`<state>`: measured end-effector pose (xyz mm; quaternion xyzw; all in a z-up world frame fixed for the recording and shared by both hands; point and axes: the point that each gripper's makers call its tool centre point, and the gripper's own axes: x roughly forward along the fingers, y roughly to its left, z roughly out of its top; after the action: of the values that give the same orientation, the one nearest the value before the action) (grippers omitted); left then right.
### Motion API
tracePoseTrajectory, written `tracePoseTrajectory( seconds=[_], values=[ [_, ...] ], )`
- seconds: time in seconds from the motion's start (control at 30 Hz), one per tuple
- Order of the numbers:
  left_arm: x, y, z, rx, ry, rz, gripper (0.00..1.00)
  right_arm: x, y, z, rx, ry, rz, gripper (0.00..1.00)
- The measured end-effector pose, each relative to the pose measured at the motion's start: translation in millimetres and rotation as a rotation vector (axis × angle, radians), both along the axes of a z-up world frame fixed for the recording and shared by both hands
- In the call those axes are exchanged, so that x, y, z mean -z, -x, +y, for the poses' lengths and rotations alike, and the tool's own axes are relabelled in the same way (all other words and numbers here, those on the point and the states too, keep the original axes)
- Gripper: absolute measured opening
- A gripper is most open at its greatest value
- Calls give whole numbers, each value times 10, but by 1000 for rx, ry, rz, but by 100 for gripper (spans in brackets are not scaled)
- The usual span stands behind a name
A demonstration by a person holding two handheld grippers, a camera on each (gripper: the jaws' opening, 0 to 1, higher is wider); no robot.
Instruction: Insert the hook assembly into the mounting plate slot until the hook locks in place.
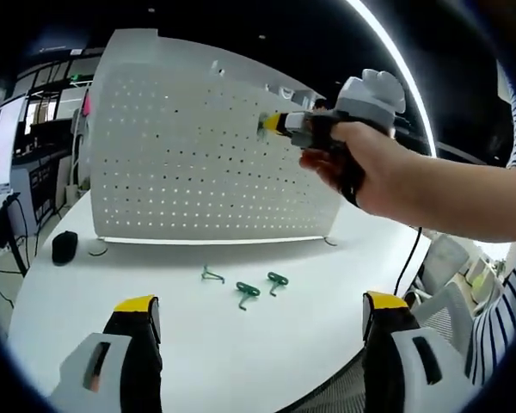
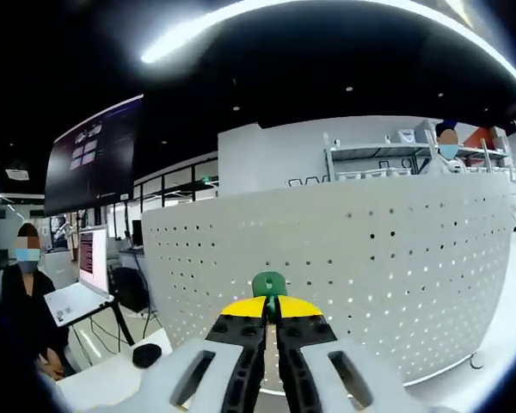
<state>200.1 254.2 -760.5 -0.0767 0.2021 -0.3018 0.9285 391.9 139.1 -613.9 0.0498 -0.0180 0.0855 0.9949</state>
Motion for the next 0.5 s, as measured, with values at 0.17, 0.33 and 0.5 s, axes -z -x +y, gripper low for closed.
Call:
tracePoseTrajectory(
  seconds=[0.17, 0.33, 0.5],
  values=[
    [8, -10, 24, -12, 0, 4, 100, -39, -137, -88, 27, -5, -11, 0],
    [14, -14, 29, -17, 0, 6, 100, -147, -249, -183, 64, -22, -37, 0],
    [18, -19, 38, -22, 3, 9, 100, -265, -369, -250, 93, -34, -65, 0]
  ],
)
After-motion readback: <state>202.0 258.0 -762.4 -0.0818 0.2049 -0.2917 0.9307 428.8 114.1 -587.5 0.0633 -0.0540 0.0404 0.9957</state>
